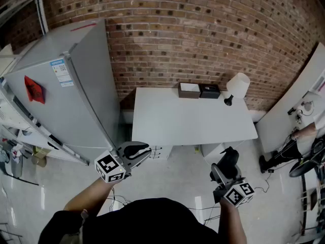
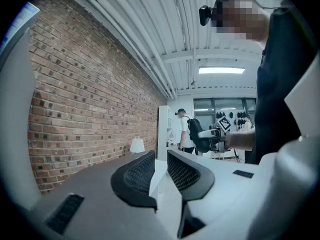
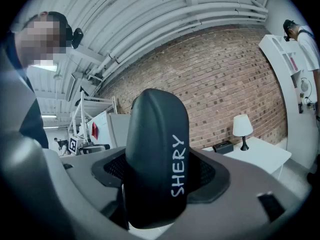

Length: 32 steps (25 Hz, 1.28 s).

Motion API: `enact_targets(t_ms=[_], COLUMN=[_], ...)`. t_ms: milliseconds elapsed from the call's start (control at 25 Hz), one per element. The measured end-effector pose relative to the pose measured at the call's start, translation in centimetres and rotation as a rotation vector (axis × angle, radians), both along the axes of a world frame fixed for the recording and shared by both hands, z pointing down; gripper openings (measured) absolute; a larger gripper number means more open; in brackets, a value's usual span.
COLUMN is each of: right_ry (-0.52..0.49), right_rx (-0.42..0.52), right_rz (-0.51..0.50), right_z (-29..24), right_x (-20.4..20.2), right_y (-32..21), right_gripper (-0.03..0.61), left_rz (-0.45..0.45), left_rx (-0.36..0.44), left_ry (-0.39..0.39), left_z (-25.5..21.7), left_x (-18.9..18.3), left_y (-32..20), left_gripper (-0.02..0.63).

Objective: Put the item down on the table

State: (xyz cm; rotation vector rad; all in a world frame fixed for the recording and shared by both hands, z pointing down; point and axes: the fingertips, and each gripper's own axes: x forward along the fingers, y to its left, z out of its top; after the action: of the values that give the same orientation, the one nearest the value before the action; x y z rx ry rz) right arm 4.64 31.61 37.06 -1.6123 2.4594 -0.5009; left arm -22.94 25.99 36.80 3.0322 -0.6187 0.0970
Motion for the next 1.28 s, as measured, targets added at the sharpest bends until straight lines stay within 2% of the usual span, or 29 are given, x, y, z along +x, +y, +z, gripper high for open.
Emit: enact_targets(t_ms=[240, 640, 920, 1120, 1280], right_ry=[0.016, -0.008, -0.029, -0.024, -0.045], right_rx=[-0.002, -0.036, -0.041, -0.004, -0.013], right_rz=[-0.007, 0.073, 0.108, 0.095, 0.106], right_z=[0.9, -0.1, 0.3, 0.9, 1.6], right_x=[-3.5, -5.6, -5.3, -4.2, -3.0], right_y=[-0.6, 0.5, 1.9, 1.7, 1.1], right_gripper=[0.341, 0.342, 0.342, 0.342, 0.342], left_rz=[0.029, 0.099, 0.125, 0.141, 0.141], left_rx=[-0.007, -0.052, -0.064, -0.078, -0.081], left_ry=[0.021, 0.022, 0.049, 0.036, 0.025], left_z=[0.3, 1.7, 1.7, 2.2, 2.4], left_x=[-1.7, -2.9, -1.6, -0.2, 0.7], left_y=[-0.9, -0.7, 0.1, 0.4, 0.2], left_gripper=[0.089, 0.087, 0.086, 0.086, 0.086])
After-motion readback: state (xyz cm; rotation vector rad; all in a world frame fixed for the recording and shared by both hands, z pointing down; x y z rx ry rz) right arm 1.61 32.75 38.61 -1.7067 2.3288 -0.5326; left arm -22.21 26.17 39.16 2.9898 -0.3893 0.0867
